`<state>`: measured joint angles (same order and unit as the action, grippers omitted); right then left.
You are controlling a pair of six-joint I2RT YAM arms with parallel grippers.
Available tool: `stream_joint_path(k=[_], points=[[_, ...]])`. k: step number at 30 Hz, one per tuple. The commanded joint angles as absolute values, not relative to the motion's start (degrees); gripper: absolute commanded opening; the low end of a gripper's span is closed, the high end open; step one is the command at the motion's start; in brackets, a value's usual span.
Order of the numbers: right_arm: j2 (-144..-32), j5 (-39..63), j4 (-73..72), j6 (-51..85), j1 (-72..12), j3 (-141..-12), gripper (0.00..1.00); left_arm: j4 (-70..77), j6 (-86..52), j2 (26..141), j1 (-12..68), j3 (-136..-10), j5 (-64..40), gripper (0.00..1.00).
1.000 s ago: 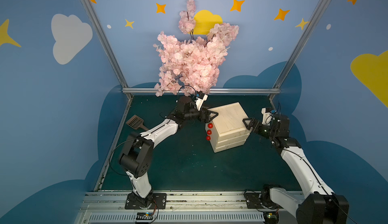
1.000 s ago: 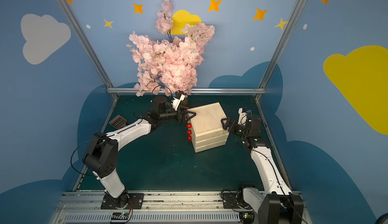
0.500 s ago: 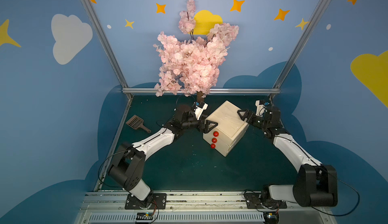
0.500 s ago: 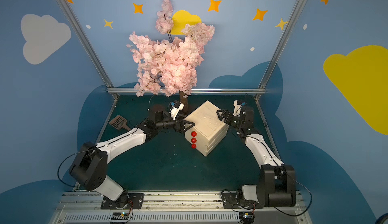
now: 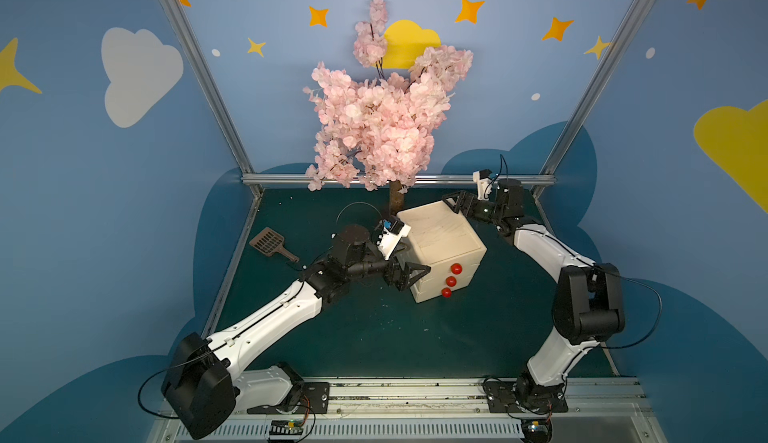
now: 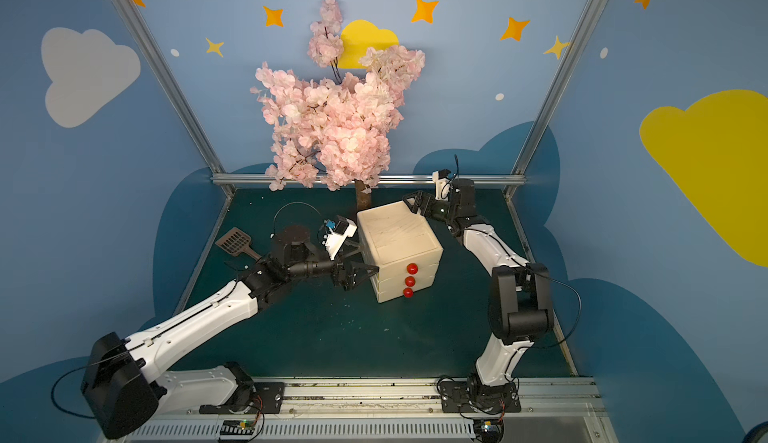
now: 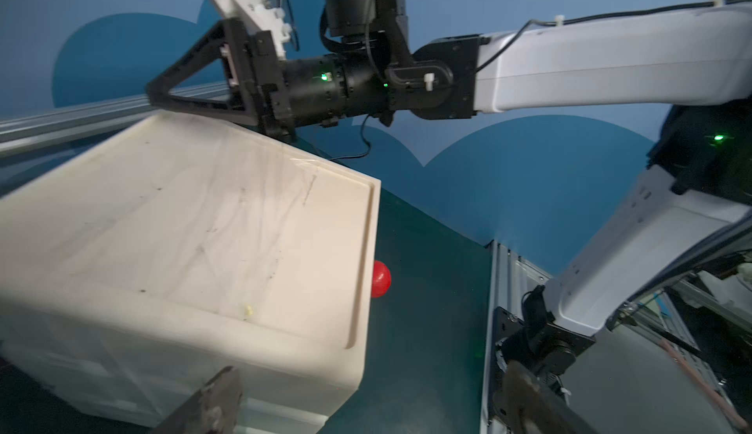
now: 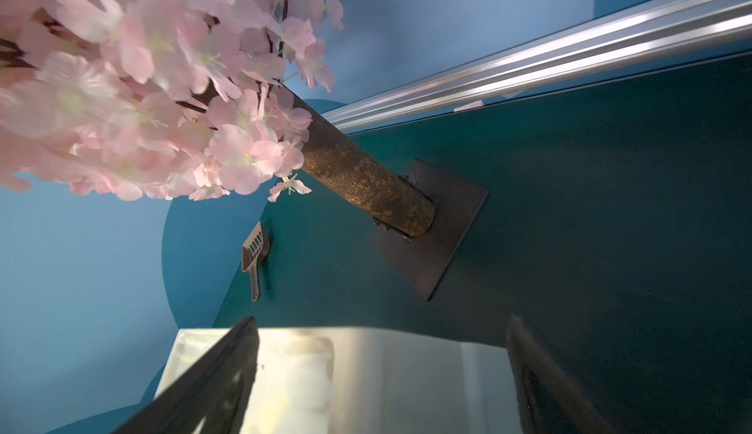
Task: Take the sponge out of the drawer
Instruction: Adjust the storage box at the center of the board.
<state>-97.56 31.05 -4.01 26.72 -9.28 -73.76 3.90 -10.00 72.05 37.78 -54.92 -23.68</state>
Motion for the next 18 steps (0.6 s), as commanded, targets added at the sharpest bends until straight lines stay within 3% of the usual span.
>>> stream_joint_path(k=[1,8,18], points=[[-87.6,23.9,3.4,22.2,-5.8,-72.7,0.94,1.0,-7.9,74.6,35.1,-57.8,-16.6,0.99],[-67.1,9.3,10.4,25.2,-2.8,-56.1,0.94,10.1,-13.4,83.9,29.0,-62.7,-23.8,0.99],[-53.1,14.7,-2.8,38.1,-5.3,-35.6,0.95,17.9,-15.8,94.4,24.7,-68.6,-31.7,0.99]])
